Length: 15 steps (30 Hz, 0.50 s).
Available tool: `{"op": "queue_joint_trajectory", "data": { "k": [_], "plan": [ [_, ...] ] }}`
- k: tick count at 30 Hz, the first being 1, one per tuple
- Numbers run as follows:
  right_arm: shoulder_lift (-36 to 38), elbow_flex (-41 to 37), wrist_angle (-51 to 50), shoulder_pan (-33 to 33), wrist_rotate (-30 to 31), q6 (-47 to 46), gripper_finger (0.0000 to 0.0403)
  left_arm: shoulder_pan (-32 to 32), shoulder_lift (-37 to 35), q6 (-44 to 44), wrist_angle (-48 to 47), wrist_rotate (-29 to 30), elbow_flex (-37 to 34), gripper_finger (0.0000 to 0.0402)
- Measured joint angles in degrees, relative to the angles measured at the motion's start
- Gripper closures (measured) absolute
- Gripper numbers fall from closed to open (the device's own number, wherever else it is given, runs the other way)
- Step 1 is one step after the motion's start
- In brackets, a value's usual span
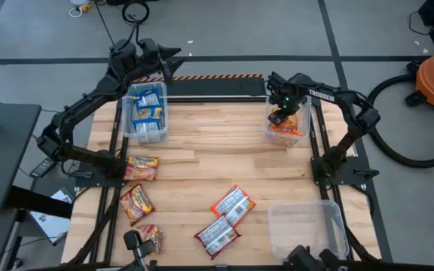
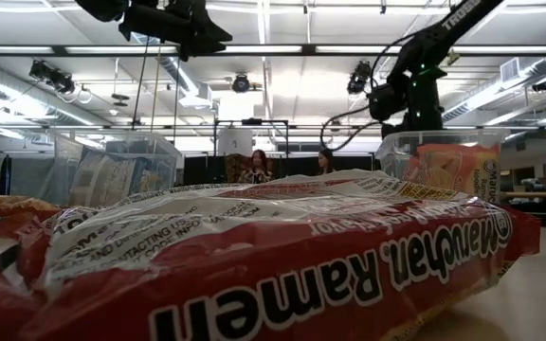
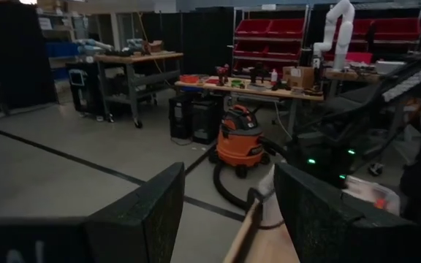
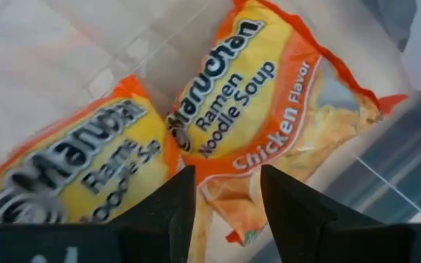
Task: Sort Maruchan noodles
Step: Adjust the orange noodle packs in the top right transparent bin
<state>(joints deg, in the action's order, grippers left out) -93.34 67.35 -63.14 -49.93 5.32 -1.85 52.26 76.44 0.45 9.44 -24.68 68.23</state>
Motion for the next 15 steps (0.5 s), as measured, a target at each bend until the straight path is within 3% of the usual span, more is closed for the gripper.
{"op": "queue_joint_trajectory", "data": {
  "k": [15],
  "plan": [
    [0.71, 0.0, -5.16, 0.52, 2.66, 4.77, 0.0243, -2.05, 0.0, 0.21, -0.86, 0.94, 0.0, 0.0184]
  ]
}}
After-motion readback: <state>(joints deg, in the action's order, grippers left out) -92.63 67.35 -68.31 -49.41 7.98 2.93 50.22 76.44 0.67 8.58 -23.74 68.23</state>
